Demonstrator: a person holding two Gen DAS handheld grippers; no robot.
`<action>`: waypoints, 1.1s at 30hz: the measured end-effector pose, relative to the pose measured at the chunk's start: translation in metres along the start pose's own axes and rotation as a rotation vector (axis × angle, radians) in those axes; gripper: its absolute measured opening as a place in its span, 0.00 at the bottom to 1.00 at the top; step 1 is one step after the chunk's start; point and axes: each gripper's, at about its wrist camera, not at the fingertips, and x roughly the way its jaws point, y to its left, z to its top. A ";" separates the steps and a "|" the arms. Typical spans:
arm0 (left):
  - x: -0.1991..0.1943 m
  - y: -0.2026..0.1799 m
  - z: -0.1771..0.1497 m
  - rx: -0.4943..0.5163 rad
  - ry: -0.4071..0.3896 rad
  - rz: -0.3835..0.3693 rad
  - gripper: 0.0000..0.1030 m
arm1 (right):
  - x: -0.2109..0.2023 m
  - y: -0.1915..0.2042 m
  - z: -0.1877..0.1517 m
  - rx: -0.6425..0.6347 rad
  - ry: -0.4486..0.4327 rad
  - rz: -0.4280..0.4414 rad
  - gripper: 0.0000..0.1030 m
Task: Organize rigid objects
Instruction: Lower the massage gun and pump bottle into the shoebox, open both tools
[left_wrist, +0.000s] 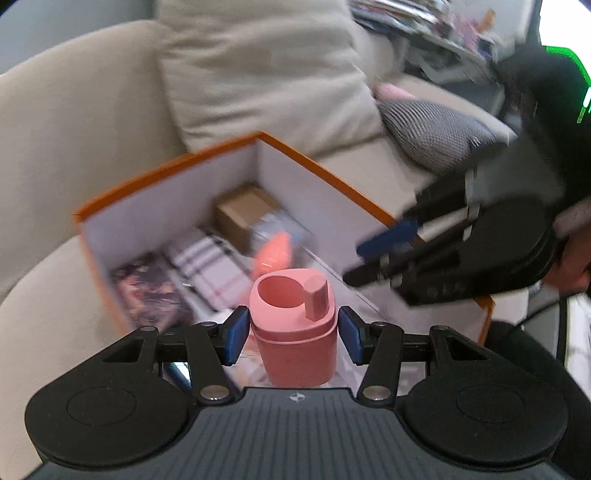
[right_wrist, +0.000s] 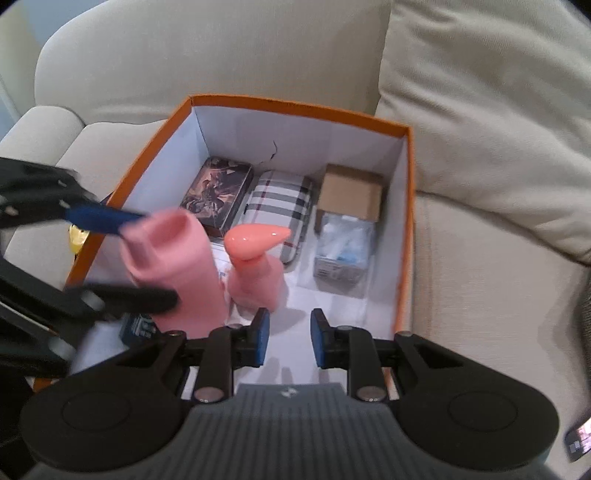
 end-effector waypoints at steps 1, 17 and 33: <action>0.007 -0.004 0.001 0.020 0.019 -0.018 0.58 | -0.003 -0.002 0.000 -0.016 -0.002 -0.008 0.24; 0.052 -0.020 0.002 0.233 0.119 -0.041 0.67 | 0.000 -0.005 -0.007 -0.120 0.022 -0.010 0.24; 0.033 -0.001 -0.014 -0.004 0.149 -0.016 0.36 | 0.010 0.021 -0.020 -0.264 0.089 0.082 0.24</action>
